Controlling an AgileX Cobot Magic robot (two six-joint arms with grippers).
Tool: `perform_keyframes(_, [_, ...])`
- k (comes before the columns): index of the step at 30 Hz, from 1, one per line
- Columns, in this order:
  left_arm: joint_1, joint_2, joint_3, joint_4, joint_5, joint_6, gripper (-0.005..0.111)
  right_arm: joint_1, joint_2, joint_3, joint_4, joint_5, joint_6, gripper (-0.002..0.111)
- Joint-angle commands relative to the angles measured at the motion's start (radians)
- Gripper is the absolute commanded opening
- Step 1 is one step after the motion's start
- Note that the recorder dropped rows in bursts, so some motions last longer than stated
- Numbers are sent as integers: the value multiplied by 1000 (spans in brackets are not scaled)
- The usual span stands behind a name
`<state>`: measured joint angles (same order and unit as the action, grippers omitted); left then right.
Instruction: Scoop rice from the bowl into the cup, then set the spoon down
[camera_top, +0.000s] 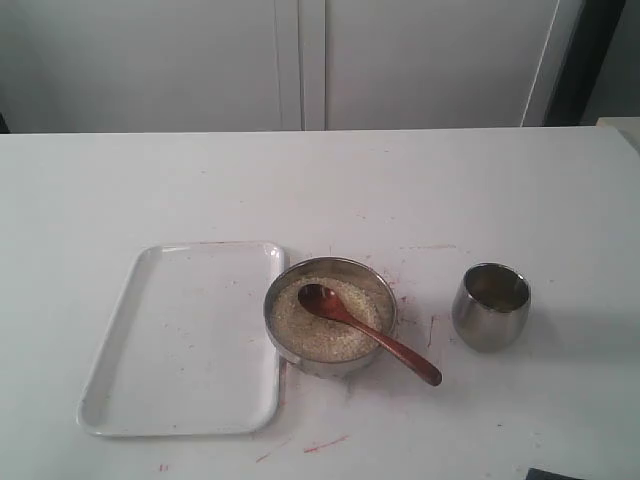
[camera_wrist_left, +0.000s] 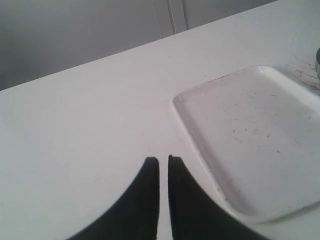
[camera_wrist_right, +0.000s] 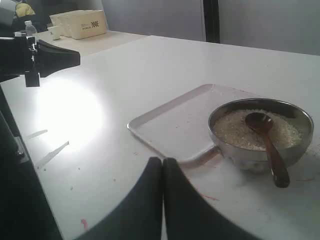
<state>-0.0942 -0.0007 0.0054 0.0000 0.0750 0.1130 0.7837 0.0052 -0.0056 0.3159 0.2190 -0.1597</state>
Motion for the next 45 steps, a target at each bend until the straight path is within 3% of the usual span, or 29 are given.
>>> perform_keyframes(1, [2,1,-5,0,1,0,14,-8,-5,6,-2,3,0,0])
perform_keyframes(14, [2,1,-5,0,1,0,14,-8,-5,6,-2,-5,0,0])
perform_keyframes(19, [2,1,-5,0,1,0,14,-8,-5,6,46,-199,24,0])
perform_keyframes(25, [2,1,-5,0,1,0,14,-8,-5,6,97,-485,184,0])
perform_keyframes(34, [2,1,-5,0,1,0,14,-8,-5,-15,72,-809,194,0])
perform_keyframes(39, [2,1,-5,0,1,0,14,-8,-5,-88,61,-845,214,0])
perform_keyframes(45, [2,1,-5,0,1,0,14,-8,-5,-236,-133,-808,214,0])
